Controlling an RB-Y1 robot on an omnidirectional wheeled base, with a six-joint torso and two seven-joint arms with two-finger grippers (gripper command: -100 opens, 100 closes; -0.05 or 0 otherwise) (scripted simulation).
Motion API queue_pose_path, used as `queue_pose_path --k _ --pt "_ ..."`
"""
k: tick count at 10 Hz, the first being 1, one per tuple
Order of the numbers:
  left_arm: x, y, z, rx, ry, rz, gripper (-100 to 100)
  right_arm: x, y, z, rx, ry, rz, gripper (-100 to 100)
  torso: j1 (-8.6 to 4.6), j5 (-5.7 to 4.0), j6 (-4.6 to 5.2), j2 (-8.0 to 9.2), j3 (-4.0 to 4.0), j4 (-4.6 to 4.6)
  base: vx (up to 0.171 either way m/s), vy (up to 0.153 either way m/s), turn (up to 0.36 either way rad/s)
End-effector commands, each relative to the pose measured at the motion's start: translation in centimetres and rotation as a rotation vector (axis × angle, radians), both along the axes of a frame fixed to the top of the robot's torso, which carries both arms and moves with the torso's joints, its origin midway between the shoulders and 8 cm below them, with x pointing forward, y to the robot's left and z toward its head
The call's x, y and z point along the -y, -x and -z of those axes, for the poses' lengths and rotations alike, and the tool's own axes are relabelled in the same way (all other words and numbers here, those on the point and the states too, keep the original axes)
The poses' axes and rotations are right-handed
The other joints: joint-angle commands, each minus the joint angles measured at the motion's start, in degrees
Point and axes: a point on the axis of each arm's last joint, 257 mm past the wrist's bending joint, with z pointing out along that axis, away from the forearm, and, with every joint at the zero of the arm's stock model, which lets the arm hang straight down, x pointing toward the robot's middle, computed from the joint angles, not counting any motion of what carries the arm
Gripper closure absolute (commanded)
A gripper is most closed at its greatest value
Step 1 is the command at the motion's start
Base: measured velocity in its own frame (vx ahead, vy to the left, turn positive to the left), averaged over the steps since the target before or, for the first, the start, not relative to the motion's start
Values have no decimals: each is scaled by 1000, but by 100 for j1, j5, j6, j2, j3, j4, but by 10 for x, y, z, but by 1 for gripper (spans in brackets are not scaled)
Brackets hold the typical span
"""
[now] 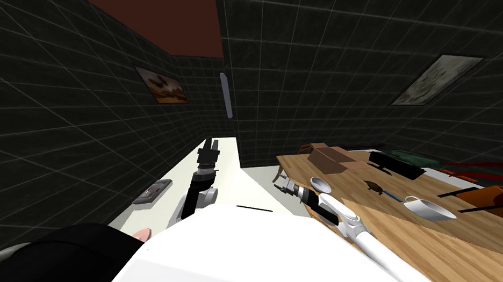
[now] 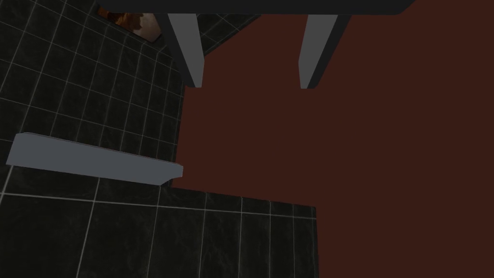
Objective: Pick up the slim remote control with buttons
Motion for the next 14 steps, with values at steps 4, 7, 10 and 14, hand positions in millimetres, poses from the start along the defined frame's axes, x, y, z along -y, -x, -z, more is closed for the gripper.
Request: queue_pose_path --k 4,7,10,14 --pt "0 0 0 0 0 0 0 52 21 61 -51 217 -44 -100 -2 0 -5 17 9 3 -73 -26 196" --pt "0 0 0 0 0 0 0 87 33 91 -88 327 -58 -100 -2 0 -5 3 2 1 -47 -17 115" --pt "0 0 0 0 0 0 0 141 57 125 -124 509 -122 -100 -5 -1 1 16 9 4 -91 -23 196" --pt "0 0 0 0 0 0 0 178 70 140 -158 603 -140 -100 4 2 -3 10 6 3 -67 -6 111"
